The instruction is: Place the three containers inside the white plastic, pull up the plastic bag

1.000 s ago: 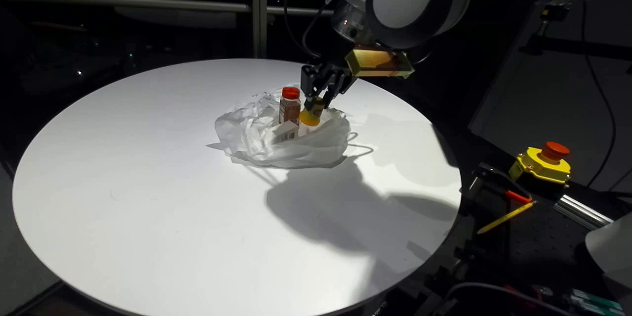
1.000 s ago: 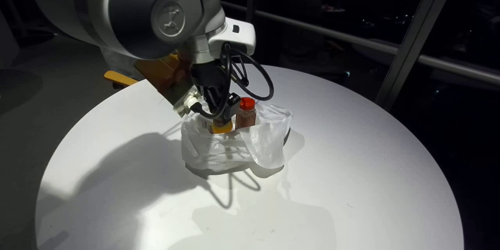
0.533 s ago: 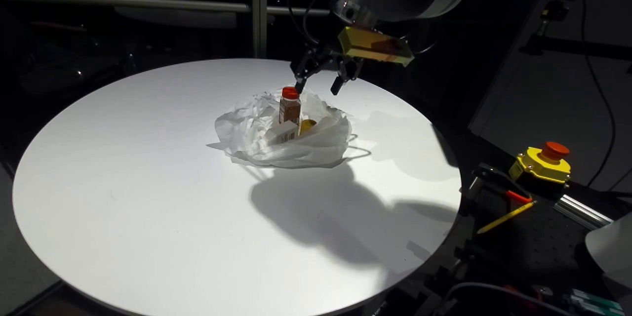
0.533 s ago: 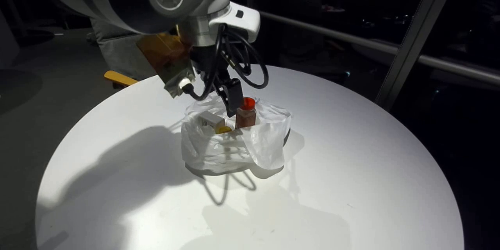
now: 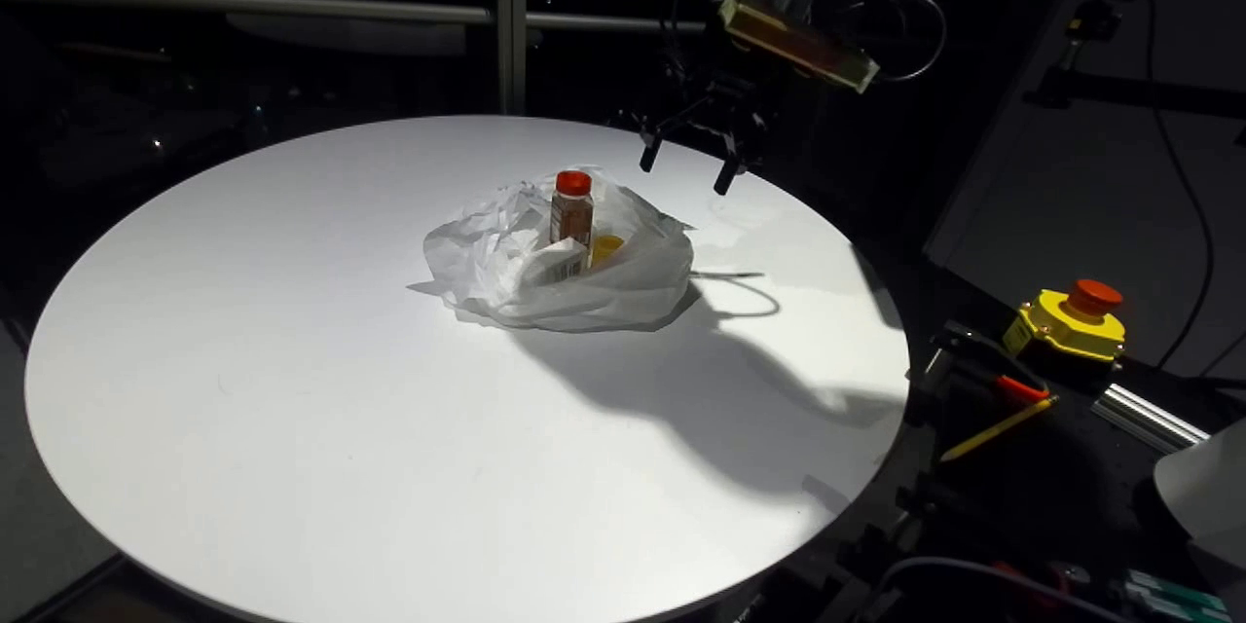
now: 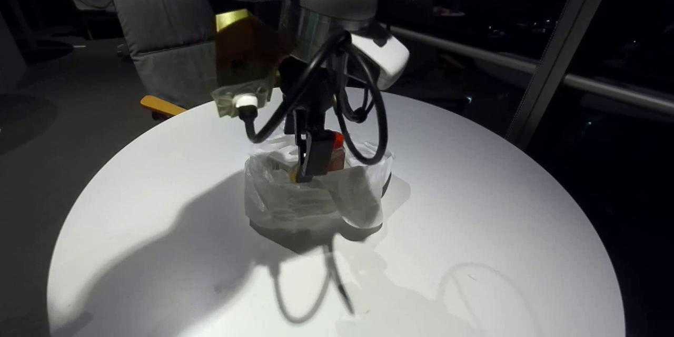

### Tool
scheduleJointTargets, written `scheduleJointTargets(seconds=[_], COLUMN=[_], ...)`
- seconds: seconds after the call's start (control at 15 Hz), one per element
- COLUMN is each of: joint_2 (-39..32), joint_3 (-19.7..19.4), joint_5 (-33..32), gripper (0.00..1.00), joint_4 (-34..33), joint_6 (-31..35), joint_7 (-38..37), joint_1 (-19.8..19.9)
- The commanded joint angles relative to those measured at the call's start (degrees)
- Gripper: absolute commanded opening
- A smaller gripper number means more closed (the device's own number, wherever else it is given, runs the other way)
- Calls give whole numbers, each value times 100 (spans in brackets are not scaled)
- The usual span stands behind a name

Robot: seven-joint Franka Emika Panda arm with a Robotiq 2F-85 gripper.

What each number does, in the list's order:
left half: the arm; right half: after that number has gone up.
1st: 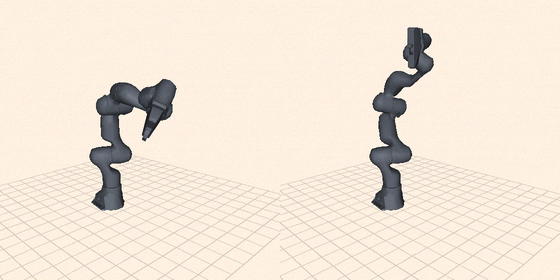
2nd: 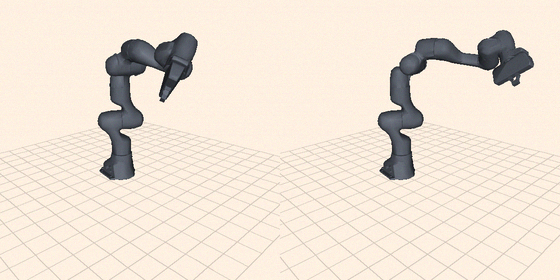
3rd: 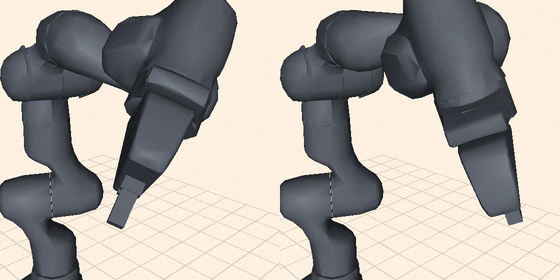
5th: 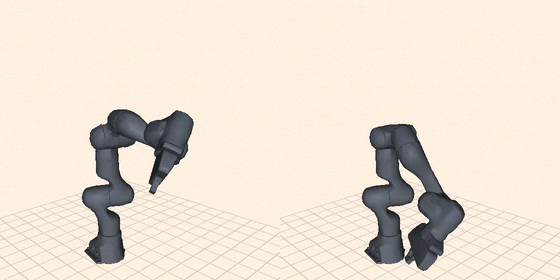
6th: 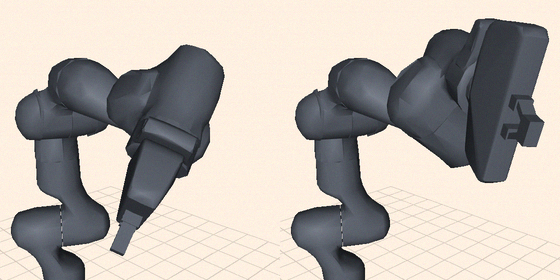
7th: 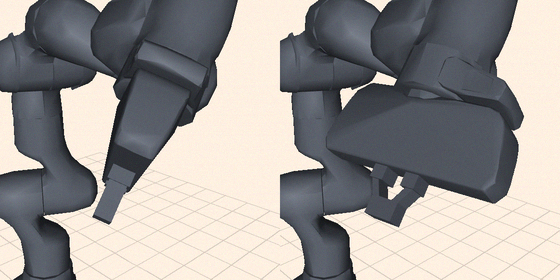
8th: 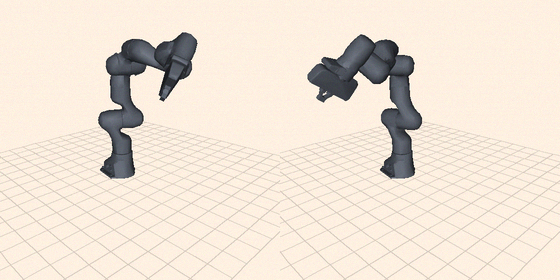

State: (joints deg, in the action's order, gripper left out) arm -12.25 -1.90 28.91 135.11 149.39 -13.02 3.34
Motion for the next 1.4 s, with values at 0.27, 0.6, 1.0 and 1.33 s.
scheduleJointTargets(seconds=[0.27, 0.6, 1.0, 1.33], joint_2=[-902, -1264, -1497, -1679], joint_3=[-14, -242, -321, -345], joint_5=[1842, 1906, 2234, 2843], gripper=[100, 100, 100, 100], joint_4=[-934, -934, -958, -1191], joint_6=[-263, -291, -534, -805], joint_7=[184, -186, -664, -896], joint_1=[572, 629, 754, 850])
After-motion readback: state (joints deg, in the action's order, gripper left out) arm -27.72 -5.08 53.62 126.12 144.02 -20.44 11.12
